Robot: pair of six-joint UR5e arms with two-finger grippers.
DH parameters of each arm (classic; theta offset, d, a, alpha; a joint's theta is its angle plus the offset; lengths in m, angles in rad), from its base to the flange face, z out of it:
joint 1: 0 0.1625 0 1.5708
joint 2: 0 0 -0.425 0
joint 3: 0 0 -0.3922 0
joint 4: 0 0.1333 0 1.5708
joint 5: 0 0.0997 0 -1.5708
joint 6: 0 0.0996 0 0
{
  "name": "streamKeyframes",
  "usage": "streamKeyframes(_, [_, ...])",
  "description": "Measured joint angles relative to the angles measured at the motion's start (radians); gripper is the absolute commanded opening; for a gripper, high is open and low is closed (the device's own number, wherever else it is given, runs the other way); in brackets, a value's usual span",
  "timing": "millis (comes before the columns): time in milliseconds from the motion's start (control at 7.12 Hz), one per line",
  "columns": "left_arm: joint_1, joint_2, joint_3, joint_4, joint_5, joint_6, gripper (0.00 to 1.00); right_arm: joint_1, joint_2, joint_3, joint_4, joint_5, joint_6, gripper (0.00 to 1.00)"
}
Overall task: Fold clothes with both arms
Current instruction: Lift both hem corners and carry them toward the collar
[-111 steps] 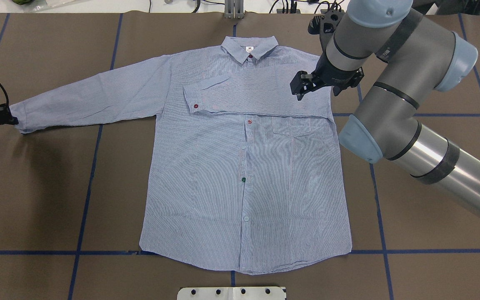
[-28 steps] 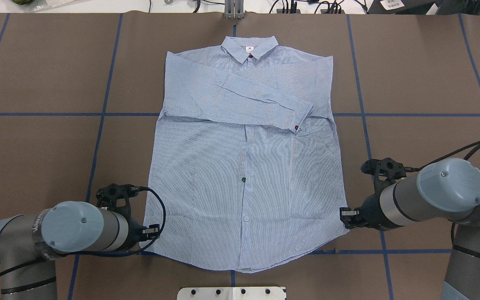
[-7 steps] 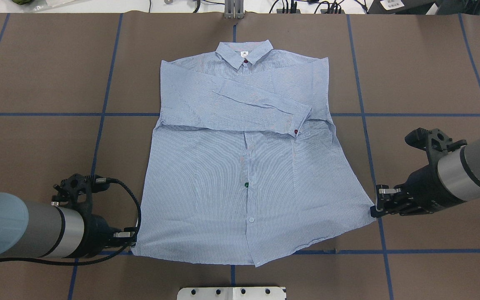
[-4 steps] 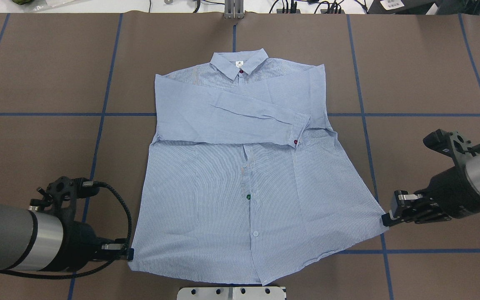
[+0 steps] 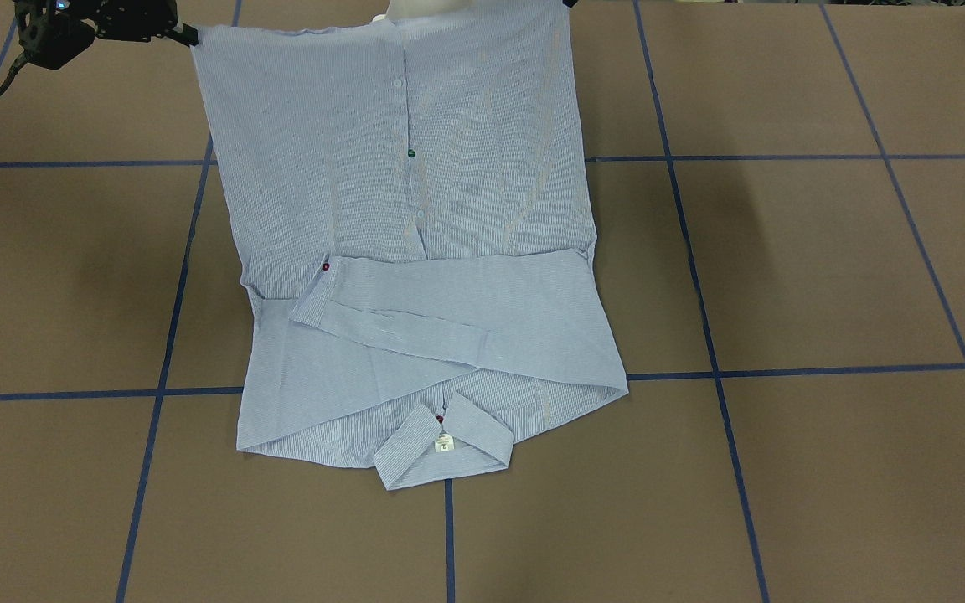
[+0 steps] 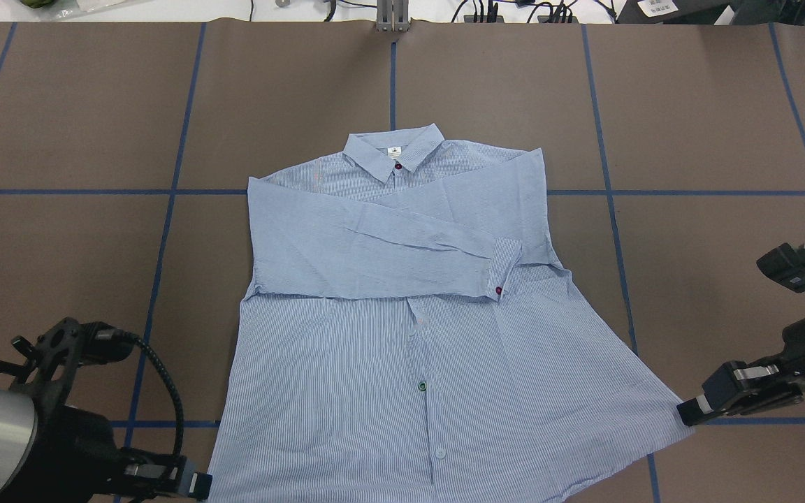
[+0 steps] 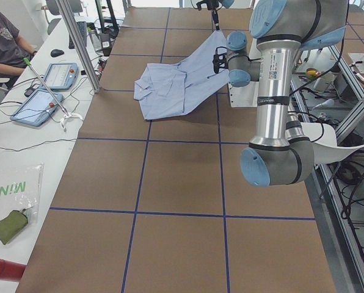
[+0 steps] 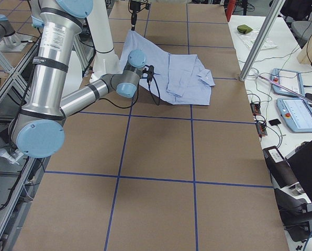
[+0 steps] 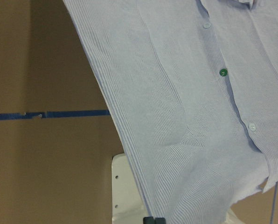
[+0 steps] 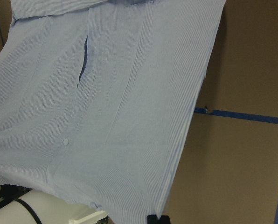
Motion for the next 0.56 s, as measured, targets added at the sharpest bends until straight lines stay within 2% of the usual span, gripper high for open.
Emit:
streamKeyframes(281, [0.0, -0.019, -0.02, 0.001, -0.041, -0.001, 0.0, 0.024, 0.003, -0.055, 0.1, 0.047, 0.006, 0.0])
streamKeyframes(562, [-0.018, -0.028, 0.028, 0.001, -0.042, 0.004, 0.0, 0.071, 0.038, -0.143, 0.164, 0.057, 0.007, 0.0])
